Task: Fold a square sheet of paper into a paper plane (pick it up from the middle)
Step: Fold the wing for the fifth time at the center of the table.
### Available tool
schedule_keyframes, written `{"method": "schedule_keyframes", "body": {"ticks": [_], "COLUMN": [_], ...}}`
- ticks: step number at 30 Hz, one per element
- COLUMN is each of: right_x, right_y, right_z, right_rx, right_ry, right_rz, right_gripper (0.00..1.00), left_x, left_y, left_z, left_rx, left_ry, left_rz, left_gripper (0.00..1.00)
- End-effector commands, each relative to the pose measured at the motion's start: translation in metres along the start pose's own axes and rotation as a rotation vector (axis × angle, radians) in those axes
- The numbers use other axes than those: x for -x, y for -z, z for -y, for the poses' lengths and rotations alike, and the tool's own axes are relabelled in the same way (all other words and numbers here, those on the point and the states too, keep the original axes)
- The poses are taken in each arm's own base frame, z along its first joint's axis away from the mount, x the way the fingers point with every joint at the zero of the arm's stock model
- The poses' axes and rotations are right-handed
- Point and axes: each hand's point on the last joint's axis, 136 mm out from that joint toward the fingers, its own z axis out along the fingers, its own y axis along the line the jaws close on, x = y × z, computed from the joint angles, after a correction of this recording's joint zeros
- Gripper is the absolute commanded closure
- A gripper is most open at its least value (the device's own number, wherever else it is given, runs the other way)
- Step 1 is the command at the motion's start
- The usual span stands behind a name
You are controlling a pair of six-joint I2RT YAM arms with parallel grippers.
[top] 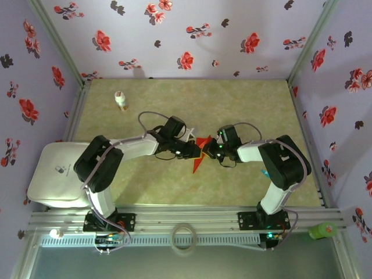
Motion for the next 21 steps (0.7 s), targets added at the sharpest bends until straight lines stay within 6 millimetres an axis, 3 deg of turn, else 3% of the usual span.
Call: {"method": "schedule_keyframes", "body": {"ticks": [1,12,21], "right_x": [-0.018,-0.018,-0.022], "right_y": [-0.006,-0.007,-0.006], "right_z": [0.062,0.062,0.067], "right_rx": [-0.224,-0.224,-0.237], "right_ry": [-0.054,-0.056,-0.059], "right_rz": [-0.029,-0.033,-0.031], "right_gripper": [0.94,0.94,0.94], "left_x": [-0.004,-0.02,-0.048], "left_y": [-0.014,-0.039,-0.04], "left_z": [0.004,-0.047,-0.066], "left_rx": [-0.028,0.132,0.148], "left_ry": [0.007,0.025,0.077], "left_rz": [-0.049,-0.11,-0.14], "left_gripper": [0.84,0.85,0.85]}}
